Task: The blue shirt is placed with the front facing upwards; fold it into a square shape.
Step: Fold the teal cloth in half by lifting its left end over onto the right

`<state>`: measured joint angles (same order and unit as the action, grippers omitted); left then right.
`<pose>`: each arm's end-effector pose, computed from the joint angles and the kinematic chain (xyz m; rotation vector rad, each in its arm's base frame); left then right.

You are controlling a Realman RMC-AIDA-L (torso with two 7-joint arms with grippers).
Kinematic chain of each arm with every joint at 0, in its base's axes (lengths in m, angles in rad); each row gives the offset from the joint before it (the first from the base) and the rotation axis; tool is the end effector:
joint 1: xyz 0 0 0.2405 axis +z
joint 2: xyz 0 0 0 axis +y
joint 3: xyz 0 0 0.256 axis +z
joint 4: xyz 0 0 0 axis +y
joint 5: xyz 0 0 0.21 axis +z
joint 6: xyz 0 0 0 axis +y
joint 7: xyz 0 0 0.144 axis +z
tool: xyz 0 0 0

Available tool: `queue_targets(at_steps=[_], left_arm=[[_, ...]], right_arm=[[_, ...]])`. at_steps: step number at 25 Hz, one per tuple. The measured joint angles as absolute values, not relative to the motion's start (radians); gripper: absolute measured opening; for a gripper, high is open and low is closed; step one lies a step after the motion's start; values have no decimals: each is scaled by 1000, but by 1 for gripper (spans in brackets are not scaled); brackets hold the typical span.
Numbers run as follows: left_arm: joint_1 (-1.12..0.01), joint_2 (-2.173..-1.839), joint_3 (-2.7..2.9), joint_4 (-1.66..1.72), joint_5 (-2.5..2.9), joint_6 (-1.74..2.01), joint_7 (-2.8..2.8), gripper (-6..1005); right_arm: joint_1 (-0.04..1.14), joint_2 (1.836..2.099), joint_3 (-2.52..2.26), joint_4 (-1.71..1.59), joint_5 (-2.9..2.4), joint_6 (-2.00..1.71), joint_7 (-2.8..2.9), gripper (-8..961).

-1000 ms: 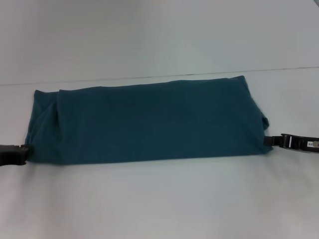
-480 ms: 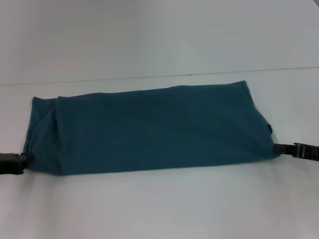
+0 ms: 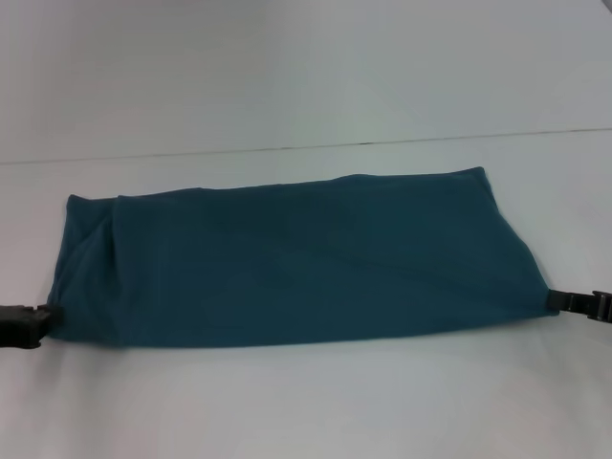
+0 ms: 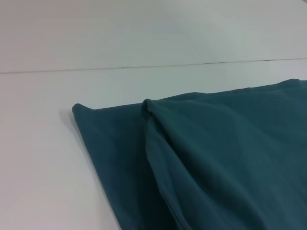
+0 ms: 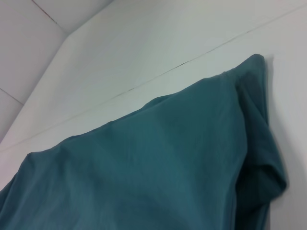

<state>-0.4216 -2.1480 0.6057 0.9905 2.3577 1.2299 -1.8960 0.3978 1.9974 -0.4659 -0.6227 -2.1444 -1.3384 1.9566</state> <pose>-0.3348 0.3383 0.0464 -2.1982 -1.1505 -0.2209 0.3703 0.3087 0.0515 -2.0362 1.5788 0.6193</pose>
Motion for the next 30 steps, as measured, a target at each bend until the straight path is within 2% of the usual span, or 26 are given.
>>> queue_targets(at_steps=[6,11,17,20,24,28,30], left_arm=[[-420,-2148,606,991,2358,1233,-1905,165],[-425,-2144,594,998,2358,1265,-1915,172],[-438,-2142,584,1043,2341,1268,-1976,180],[-466,-2148,584,1050,2337,1256,-1997,406],[-498,-2160,602,1029,2337,1203,-2036,495],[-522,-2156,648,977,2349,1129,-2076,585],[-531,-2154,662,953,2355,1099,-2078,630]], right_arm=[[402,1996,-466,-615,-2144,-1334,1955,10],[396,1984,-426,-625,-2135,-1359,1956,17],[382,1957,-349,-648,-2044,-1427,1927,225],[392,1951,-345,-649,-2009,-1440,1908,370],[418,1965,-345,-648,-2003,-1438,1885,536],[448,1981,-342,-646,-2001,-1432,1878,677],[462,1985,-343,-642,-1994,-1432,1878,690]])
